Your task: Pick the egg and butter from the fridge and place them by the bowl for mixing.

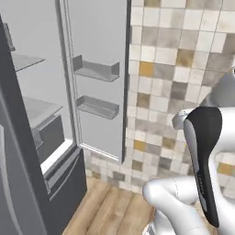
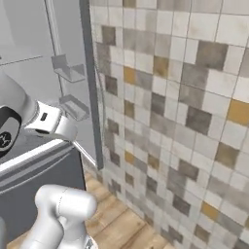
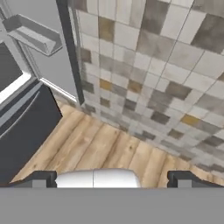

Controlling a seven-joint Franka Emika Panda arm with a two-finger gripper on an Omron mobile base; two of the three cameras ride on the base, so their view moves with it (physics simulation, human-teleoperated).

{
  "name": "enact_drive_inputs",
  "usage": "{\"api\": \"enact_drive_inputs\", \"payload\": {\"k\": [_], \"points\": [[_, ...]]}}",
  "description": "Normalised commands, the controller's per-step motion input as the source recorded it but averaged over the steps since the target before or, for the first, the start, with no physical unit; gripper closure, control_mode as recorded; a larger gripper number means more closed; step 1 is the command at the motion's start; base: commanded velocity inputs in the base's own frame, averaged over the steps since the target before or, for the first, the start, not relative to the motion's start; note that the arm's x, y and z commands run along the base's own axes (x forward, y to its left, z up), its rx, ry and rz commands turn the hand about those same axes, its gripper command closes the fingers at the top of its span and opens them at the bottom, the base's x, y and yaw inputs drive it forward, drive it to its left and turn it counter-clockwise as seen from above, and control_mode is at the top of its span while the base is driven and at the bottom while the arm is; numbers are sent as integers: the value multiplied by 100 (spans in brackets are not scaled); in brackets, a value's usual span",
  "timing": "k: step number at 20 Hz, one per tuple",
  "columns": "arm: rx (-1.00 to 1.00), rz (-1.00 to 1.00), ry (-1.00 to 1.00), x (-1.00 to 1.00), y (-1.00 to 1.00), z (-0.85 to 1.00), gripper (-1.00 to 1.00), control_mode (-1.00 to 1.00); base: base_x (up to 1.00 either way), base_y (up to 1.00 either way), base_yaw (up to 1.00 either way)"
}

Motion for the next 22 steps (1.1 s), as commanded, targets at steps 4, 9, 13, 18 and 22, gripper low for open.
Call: {"api": "enact_drive_inputs", "payload": {"k": [4,9,13,18,22], "points": [[0,0,0,0,0,0,-100,100,63,-21,86],[0,0,0,0,0,0,-100,100,58,-18,88],[0,0,0,0,0,0,-100,100,56,-12,88],[0,0,0,0,0,0,-100,100,77,-3,69],[0,0,0,0,0,0,-100,100,81,0,18]]}}
